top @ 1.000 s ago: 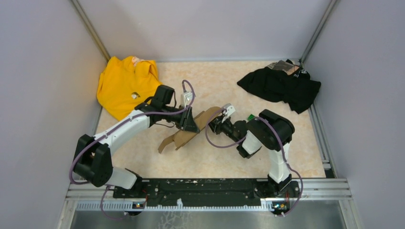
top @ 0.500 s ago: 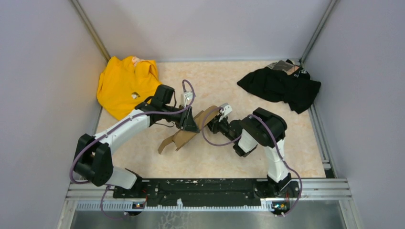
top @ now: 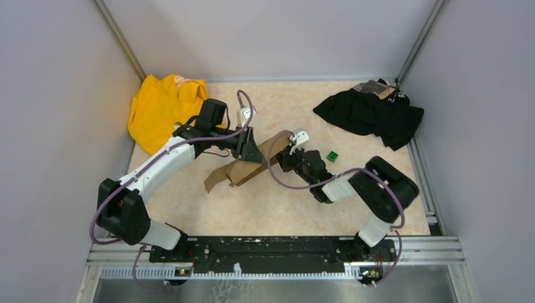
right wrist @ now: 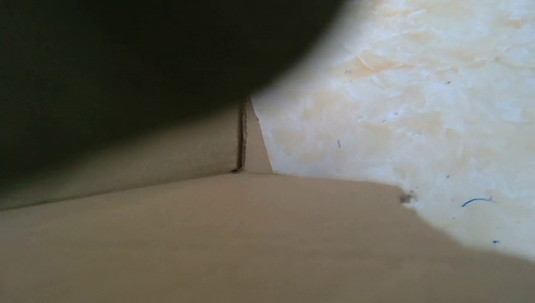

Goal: Fold the paper box

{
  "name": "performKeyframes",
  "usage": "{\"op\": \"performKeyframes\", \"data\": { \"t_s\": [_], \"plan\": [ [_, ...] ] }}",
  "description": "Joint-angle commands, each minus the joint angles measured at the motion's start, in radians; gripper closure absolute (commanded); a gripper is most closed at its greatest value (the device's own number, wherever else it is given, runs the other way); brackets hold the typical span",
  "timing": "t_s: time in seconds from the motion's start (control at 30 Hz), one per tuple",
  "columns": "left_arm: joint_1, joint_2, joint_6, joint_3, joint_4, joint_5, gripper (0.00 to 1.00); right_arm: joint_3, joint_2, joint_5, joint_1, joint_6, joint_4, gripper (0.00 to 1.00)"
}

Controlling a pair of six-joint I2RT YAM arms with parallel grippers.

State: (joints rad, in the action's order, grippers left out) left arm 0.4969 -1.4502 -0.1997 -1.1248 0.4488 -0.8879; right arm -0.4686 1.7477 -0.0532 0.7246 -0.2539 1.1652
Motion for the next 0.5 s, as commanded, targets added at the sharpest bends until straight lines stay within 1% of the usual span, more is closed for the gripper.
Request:
{"op": "performKeyframes", "data": {
  "t_s": [0.0, 0.1, 0.2, 0.33, 0.47],
  "plan": [
    [-0.052, 0.007, -0.047, -0.087, 0.007, 0.019, 0.57, -0.132, -0.241, 0.094, 0.018, -0.006, -0.479, 1.0],
    [-0.102, 0.005, -0.101, -0.112, -0.009, 0.007, 0.55, -0.23, -0.319, 0.14, 0.017, 0.006, -0.821, 1.0],
    [-0.14, -0.004, -0.143, -0.119, -0.052, -0.018, 0.53, -0.315, -0.361, 0.18, 0.018, 0.015, -1.062, 1.0],
    [-0.153, -0.01, -0.174, -0.135, -0.088, -0.029, 0.52, -0.399, -0.389, 0.195, 0.018, 0.029, -1.307, 1.0],
    [-0.163, -0.008, -0.182, -0.133, -0.094, -0.024, 0.51, -0.427, -0.407, 0.177, 0.018, 0.048, -1.446, 1.0]
  ]
}}
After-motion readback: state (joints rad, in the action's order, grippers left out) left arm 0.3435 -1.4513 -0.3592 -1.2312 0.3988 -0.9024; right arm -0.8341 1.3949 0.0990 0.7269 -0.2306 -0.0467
